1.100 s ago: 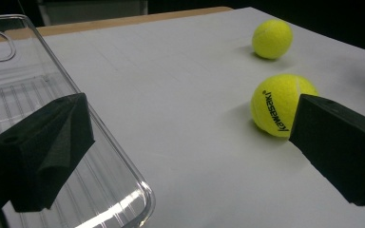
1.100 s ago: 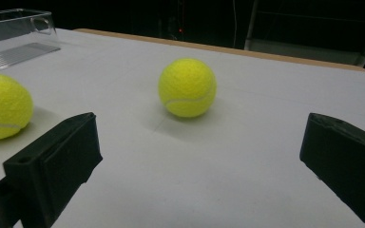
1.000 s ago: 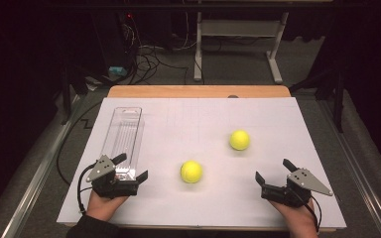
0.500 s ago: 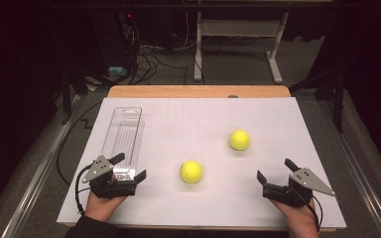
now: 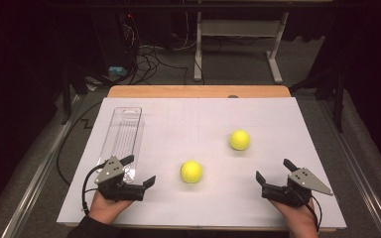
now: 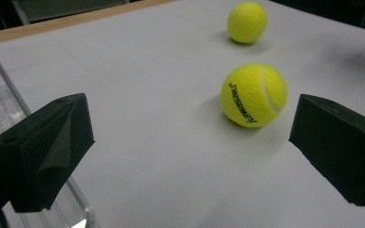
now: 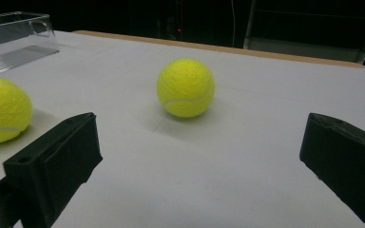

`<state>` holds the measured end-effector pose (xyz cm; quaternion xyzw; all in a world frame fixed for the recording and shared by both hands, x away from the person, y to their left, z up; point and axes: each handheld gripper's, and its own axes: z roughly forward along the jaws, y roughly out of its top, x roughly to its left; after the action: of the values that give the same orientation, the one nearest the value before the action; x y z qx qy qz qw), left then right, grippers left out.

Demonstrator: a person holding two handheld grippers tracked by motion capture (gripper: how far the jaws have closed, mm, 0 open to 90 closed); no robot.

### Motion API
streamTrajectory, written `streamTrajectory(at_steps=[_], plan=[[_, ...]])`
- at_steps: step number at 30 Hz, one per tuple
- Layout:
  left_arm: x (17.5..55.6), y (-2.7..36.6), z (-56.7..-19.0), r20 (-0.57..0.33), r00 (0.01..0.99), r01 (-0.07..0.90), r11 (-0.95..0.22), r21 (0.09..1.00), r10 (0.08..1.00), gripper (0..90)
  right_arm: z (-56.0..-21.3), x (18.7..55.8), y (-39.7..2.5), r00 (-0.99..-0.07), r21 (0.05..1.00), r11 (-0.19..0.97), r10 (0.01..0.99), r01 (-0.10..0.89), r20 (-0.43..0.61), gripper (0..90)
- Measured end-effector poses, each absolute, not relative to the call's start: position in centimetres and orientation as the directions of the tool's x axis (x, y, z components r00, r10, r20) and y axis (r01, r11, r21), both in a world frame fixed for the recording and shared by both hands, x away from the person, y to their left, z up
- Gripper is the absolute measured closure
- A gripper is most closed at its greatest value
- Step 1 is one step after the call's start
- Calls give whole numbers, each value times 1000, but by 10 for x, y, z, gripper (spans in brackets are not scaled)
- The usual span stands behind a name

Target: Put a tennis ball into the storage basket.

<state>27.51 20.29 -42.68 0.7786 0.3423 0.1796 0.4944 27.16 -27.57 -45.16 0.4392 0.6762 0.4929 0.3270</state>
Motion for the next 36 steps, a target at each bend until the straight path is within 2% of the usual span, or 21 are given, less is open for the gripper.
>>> streamTrajectory(at_steps=[14,21,36], plan=[[270,167,-429,-43,783,394,-441,807,620,5,-452,271,-274,-405,954,135,914,268,-16,0],[275,156,-440,-66,779,469,-509,722,624,5,-453,272,-273,-410,952,145,912,270,-22,0],[279,142,-455,-43,795,513,-633,579,605,5,-455,272,-270,-419,947,159,908,277,-30,0]])
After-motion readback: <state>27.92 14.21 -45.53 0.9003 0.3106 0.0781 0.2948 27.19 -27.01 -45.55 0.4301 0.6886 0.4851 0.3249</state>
